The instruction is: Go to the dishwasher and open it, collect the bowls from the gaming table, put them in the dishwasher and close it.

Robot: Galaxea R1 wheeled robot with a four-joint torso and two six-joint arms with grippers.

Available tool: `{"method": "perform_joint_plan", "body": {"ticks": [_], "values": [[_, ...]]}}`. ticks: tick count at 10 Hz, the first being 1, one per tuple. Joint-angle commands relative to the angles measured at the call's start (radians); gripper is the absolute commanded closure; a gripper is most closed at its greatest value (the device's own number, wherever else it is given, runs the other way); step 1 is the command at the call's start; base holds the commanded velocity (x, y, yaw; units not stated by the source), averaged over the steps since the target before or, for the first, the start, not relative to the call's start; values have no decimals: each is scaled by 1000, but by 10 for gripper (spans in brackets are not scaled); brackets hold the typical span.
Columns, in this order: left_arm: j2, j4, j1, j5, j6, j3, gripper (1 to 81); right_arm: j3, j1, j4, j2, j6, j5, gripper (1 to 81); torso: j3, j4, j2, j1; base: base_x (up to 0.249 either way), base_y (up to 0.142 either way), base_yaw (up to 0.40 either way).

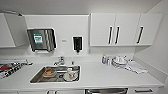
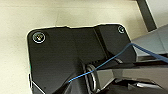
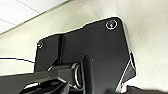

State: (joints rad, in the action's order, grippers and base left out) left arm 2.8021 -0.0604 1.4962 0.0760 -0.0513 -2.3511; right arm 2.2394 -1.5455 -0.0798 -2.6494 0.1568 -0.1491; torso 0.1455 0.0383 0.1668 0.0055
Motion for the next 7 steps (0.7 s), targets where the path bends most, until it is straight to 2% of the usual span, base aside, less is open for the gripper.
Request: {"method": "perform_joint_plan", "body": {"ticks": [1, 3, 7], "values": [[-12, 1, -55, -44, -1, 10, 10, -2, 55, -9, 26, -2, 43, 10, 0, 0, 0, 0, 101, 65, 0], [-12, 1, -55, -44, -1, 10, 10, -1, 54, -9, 26, -2, 40, 10, 0, 0, 0, 0, 89, 0, 0], [-19, -1, -55, -44, -2, 18, 10, -11, 51, -3, 36, 9, 37, 10, 0, 0, 0, 1, 0, 0, 0]]}}
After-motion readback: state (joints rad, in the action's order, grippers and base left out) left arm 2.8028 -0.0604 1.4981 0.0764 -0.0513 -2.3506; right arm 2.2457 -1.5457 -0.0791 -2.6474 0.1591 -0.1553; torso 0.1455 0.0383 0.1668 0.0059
